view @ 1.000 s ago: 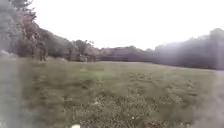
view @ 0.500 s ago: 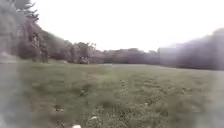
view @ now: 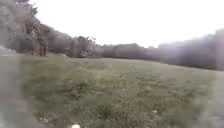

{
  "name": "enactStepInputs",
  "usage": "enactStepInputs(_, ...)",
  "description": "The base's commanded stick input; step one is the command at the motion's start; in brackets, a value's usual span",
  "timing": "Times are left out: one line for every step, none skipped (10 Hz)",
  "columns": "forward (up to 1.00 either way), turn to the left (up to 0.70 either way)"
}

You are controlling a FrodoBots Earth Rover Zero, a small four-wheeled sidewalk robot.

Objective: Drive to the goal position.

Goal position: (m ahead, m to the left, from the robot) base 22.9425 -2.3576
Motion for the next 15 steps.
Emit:
enactStepInputs(0.7,-0.14)
enactStepInputs(0.7,-0.13)
enactStepInputs(0.7,-0.1)
enactStepInputs(0.7,-0.05)
enactStepInputs(0.7,0.0)
enactStepInputs(0.7,0.0)
enactStepInputs(0.7,0.0)
enactStepInputs(0.7,0.0)
enactStepInputs(0.7,0.0)
enactStepInputs(0.7,0.0)
enactStepInputs(0.7,0.0)
enactStepInputs(0.7,0.0)
enactStepInputs(0.7,0.0)
enactStepInputs(0.7,0.0)
enactStepInputs(0.7,0.0)
